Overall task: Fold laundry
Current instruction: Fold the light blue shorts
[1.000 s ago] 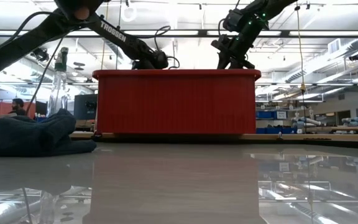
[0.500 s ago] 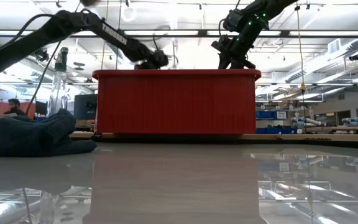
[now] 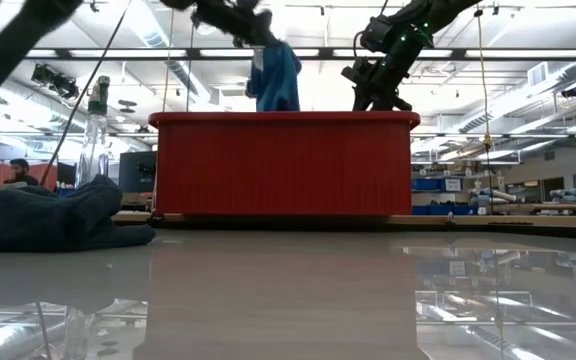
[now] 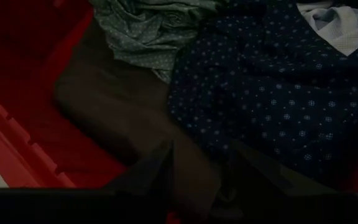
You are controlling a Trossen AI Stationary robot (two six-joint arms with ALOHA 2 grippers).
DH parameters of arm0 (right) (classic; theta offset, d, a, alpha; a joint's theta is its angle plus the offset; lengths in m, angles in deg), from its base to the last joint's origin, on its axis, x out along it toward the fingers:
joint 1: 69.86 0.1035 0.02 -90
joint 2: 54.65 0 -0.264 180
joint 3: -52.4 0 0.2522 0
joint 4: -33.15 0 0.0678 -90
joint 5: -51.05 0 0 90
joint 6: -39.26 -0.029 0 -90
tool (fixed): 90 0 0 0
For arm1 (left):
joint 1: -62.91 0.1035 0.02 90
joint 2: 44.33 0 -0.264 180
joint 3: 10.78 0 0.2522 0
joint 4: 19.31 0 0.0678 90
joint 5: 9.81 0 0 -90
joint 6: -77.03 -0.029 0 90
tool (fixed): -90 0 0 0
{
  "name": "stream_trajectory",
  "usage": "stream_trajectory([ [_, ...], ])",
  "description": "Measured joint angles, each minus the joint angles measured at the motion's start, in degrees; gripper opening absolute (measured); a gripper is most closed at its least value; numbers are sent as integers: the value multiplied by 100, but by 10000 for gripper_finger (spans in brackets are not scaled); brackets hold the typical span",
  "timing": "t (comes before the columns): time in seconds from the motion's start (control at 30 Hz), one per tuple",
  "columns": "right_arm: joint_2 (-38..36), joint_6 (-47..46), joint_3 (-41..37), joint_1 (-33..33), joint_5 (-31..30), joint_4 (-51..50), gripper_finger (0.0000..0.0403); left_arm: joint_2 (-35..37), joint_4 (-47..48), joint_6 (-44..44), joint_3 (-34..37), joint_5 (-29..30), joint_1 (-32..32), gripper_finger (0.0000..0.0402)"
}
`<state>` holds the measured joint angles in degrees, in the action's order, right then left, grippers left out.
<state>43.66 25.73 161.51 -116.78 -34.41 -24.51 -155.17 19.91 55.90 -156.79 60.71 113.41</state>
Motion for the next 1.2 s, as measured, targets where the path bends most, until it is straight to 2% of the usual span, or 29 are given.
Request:
stream_trajectory([
  [0.17,-101,52,0,0,262,-116,159,388,461,519,15,-838,-278,1],
  [0.3,-388,219,0,2,279,-412,159,497,1314,1298,4,-1457,-671,0],
  [0.43,-773,457,0,34,276,-681,159,467,2572,1320,19,-1448,-1425,0],
  [0.57,-1144,667,-19,120,305,-1072,159,489,3153,1306,357,-1082,-2360,0],
  [0.67,-1506,698,-384,249,425,-1152,159,480,3278,1486,869,-753,-3036,0],
  [0.8,-2088,446,-1293,596,451,-1041,159,477,2499,2257,2190,417,-3847,4],
  [0.87,-2432,206,-1923,843,451,-775,159,440,2072,2629,2834,996,-4130,20],
  [0.93,-2768,-104,-2589,1102,447,-431,159,439,1618,2841,3274,1246,-4331,47],
  [1.03,-3205,-622,-3570,1459,448,151,159,441,1474,3203,3255,1379,-4466,100],
  [1.2,-3638,-1366,-4734,2007,576,979,159,484,1945,3179,2410,1733,-4475,183],
])
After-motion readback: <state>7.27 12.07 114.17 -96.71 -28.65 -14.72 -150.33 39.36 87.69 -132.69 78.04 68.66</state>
